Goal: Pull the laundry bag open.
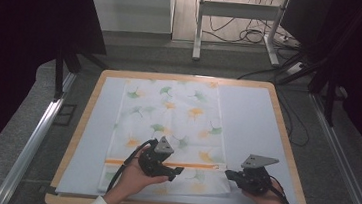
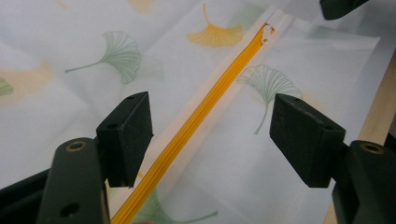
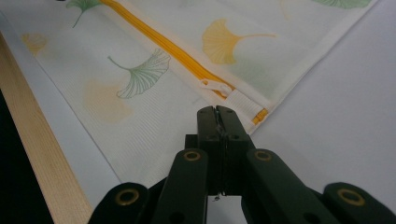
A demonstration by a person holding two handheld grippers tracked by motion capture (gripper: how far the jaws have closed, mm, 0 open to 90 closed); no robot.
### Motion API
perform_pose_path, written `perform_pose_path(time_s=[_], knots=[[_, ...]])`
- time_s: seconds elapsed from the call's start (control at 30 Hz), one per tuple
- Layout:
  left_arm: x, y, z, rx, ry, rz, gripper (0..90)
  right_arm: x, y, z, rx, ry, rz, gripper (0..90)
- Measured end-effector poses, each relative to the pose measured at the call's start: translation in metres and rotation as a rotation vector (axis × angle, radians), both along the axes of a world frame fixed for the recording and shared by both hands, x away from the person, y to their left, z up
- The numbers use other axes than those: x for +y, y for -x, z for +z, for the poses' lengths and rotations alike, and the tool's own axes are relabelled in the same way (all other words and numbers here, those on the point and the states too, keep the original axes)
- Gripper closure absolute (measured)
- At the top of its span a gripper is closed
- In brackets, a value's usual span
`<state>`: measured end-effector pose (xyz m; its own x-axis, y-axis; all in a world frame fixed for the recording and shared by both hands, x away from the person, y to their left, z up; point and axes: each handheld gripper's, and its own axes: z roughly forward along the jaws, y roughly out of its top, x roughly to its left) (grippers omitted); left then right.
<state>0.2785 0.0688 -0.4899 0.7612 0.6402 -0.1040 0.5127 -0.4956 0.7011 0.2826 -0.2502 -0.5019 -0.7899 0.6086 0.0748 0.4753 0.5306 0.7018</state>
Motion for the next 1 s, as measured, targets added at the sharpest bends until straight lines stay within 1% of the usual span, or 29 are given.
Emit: perform_pose_path(time_s=[0.13, 0.2, 0.27, 0.37, 0.47, 0.53, 0.57, 0.67, 0.87, 1.0], knots=[[-0.009, -0.002, 0.000, -0.001, 0.000, -0.022, 29.8, 0.004, 0.000, -0.005, 0.015, 0.019, 0.007, 88.7], [-0.014, -0.003, 0.000, 0.003, -0.001, -0.035, 30.1, 0.005, -0.001, -0.007, 0.015, 0.034, 0.015, 88.7], [-0.018, -0.005, -0.001, 0.007, -0.009, -0.049, 30.4, 0.006, -0.001, -0.009, 0.023, 0.037, 0.017, 88.7], [-0.025, -0.007, -0.002, 0.014, -0.008, -0.059, 31.2, 0.009, -0.002, -0.013, 0.034, 0.047, 0.022, 88.7], [-0.031, -0.008, -0.003, 0.016, -0.010, -0.069, 32.1, 0.013, -0.001, -0.014, 0.037, 0.053, 0.023, 88.6], [-0.035, -0.010, -0.003, 0.020, -0.012, -0.078, 33.1, 0.014, -0.002, -0.014, 0.032, 0.058, 0.026, 88.4], [-0.037, -0.011, -0.004, 0.024, -0.006, -0.076, 33.6, 0.014, -0.002, -0.015, 0.025, 0.061, 0.027, 88.4], [-0.044, -0.014, -0.005, 0.031, -0.009, -0.087, 35.3, 0.015, -0.004, -0.015, 0.026, 0.063, 0.019, 88.5], [-0.062, -0.018, -0.005, 0.018, -0.022, -0.105, 37.9, 0.013, -0.009, -0.016, 0.022, 0.062, 0.008, 88.9], [-0.072, -0.023, -0.006, 0.008, -0.039, -0.122, 39.8, 0.013, -0.011, -0.016, 0.021, 0.061, -0.001, 89.0]])
